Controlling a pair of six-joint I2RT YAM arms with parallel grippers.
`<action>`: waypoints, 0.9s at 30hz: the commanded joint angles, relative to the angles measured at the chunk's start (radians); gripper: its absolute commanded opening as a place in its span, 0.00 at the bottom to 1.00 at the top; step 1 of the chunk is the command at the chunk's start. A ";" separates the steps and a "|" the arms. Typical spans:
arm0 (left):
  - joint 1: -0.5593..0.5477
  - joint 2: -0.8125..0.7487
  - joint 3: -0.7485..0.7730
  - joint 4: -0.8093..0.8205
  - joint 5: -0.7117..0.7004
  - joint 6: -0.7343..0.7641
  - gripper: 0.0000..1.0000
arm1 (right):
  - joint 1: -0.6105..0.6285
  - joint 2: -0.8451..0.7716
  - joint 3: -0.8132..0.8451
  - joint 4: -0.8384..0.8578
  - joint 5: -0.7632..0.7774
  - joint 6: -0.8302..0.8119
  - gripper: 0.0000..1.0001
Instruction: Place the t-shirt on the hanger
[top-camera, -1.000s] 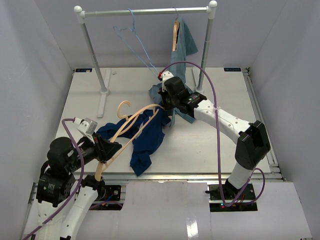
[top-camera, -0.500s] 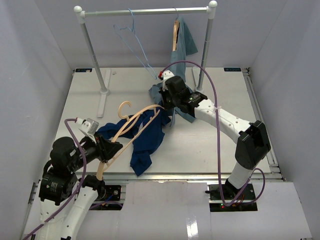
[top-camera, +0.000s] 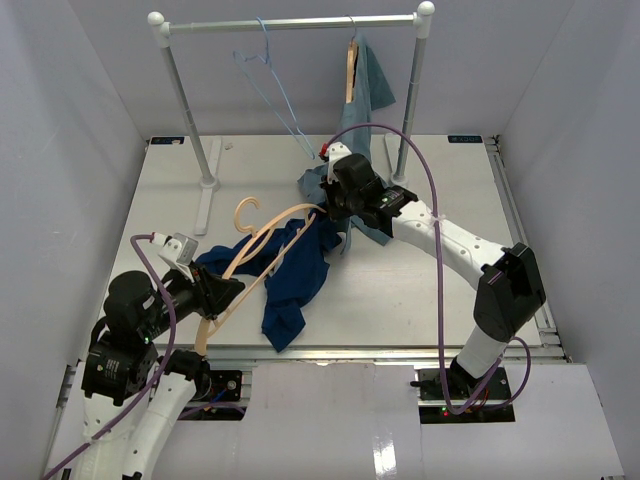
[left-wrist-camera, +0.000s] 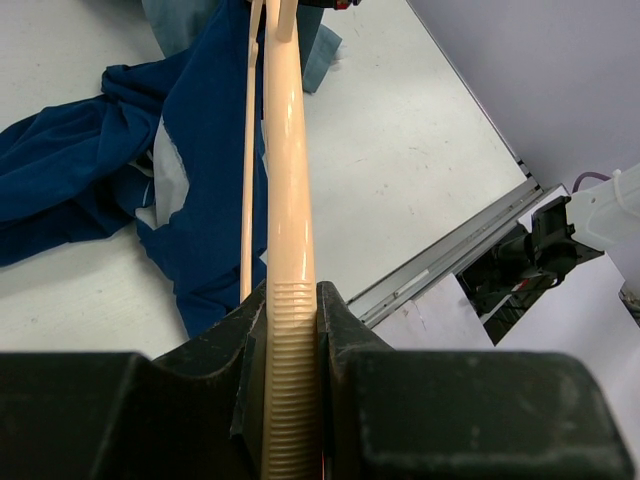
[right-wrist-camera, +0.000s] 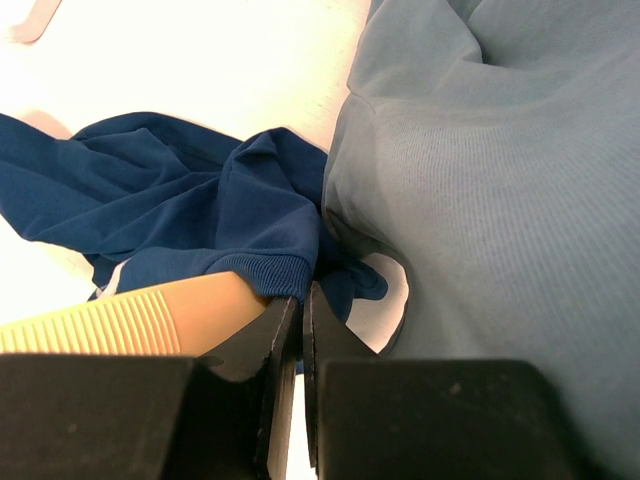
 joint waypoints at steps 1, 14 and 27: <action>0.005 -0.004 0.013 0.052 -0.023 0.002 0.00 | -0.008 -0.046 -0.004 0.038 -0.011 0.002 0.08; 0.005 0.048 0.002 0.093 0.014 0.035 0.00 | -0.005 -0.077 0.037 0.010 -0.109 -0.015 0.08; 0.005 0.103 -0.023 0.222 0.164 0.013 0.00 | -0.002 -0.070 0.114 -0.027 -0.154 -0.059 0.08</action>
